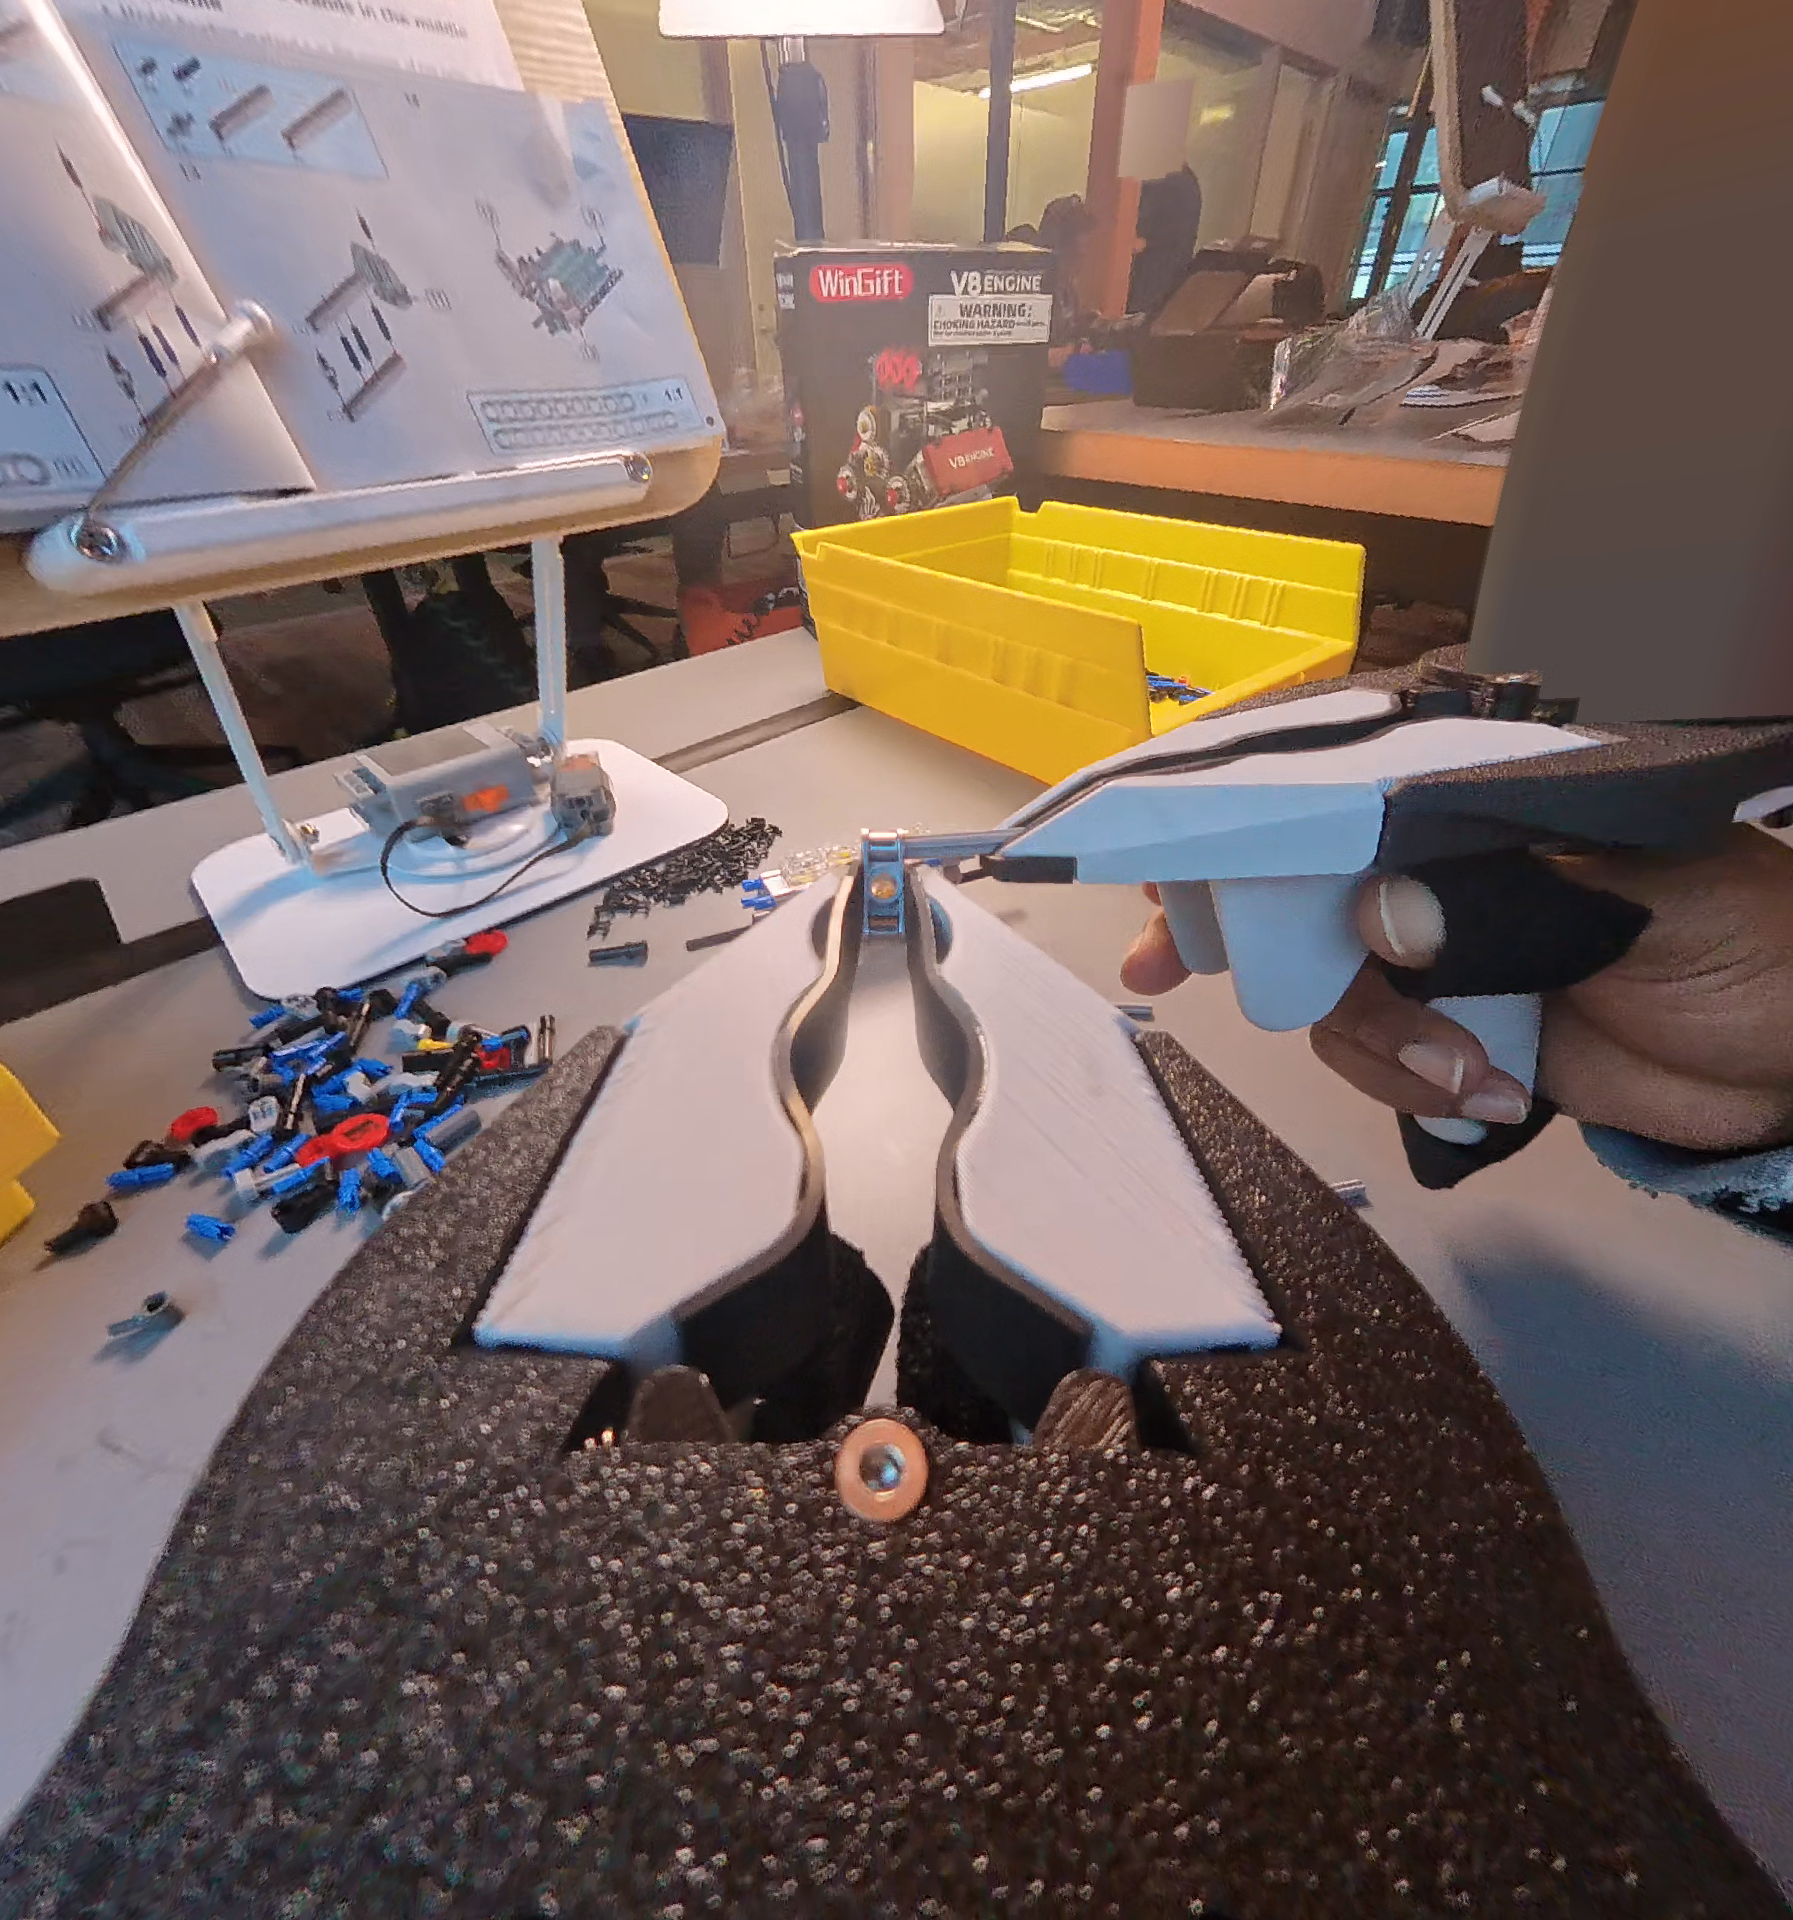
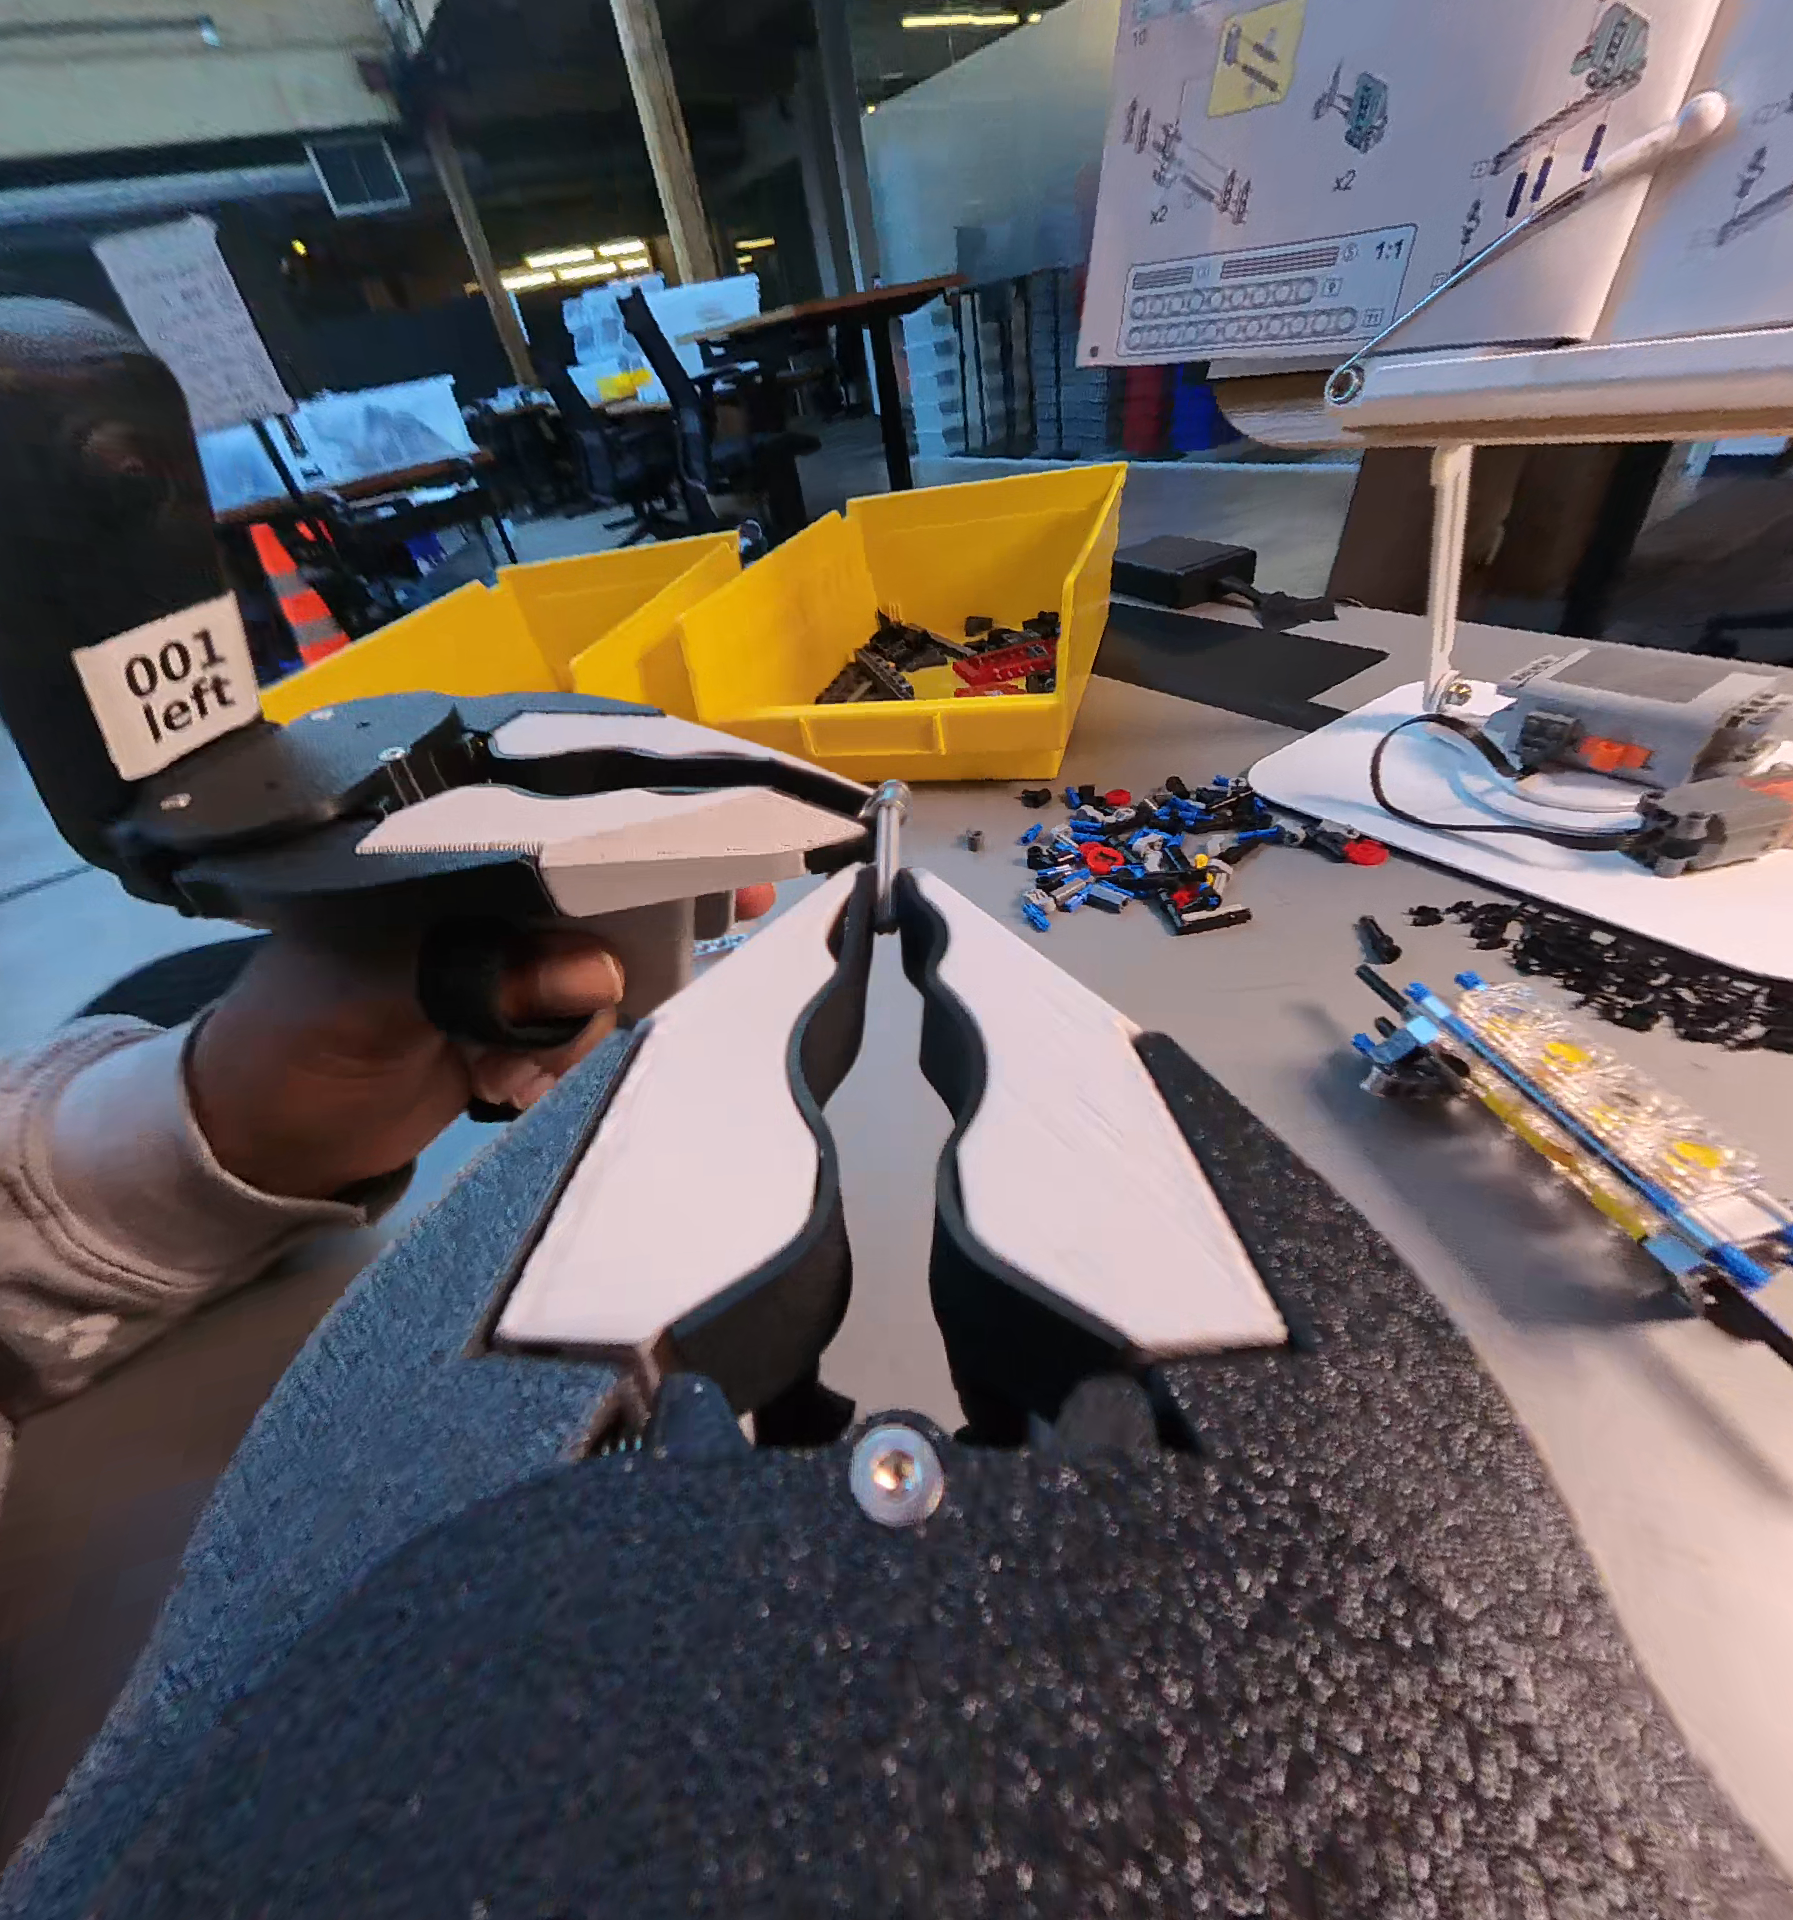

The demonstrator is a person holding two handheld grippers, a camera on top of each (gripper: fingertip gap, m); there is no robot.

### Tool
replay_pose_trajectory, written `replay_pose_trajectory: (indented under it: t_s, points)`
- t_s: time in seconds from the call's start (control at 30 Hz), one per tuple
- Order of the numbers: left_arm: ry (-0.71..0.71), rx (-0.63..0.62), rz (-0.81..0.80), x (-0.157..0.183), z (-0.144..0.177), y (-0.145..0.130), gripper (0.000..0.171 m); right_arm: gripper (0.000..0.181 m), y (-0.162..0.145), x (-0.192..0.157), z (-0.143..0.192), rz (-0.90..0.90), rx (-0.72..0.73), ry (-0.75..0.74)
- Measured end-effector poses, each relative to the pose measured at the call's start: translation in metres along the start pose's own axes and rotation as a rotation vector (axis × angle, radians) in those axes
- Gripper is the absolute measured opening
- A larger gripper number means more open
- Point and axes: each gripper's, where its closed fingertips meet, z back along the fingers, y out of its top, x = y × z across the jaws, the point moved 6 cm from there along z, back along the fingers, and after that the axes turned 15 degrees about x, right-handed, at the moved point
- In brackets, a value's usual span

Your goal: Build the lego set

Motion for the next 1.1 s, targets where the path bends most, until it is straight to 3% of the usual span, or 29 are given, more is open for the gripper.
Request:
replay_pose_trajectory:
  t_s: [0.4, 0.63, 0.77, 1.1]
  points:
    - [-0.048, 0.076, -0.286, 0.018, -0.003, 0.02, 0.005, 0.001, 0.012, -0.008, 0.004, -0.162, 0.148, -0.011]
    - [-0.083, 0.077, -0.263, 0.014, 0.007, 0.015, 0.005, 0.0, 0.007, -0.014, 0.001, -0.096, 0.106, 0.013]
    - [-0.08, 0.074, -0.315, 0.013, 0.011, 0.013, 0.005, 0.0, 0.002, -0.016, -0.002, -0.169, 0.099, 0.013]
    - [-0.014, 0.053, 0.02, 0.002, 0.008, -0.006, 0.006, 0.002, -0.012, -0.007, -0.007, -0.251, 0.047, -0.035]
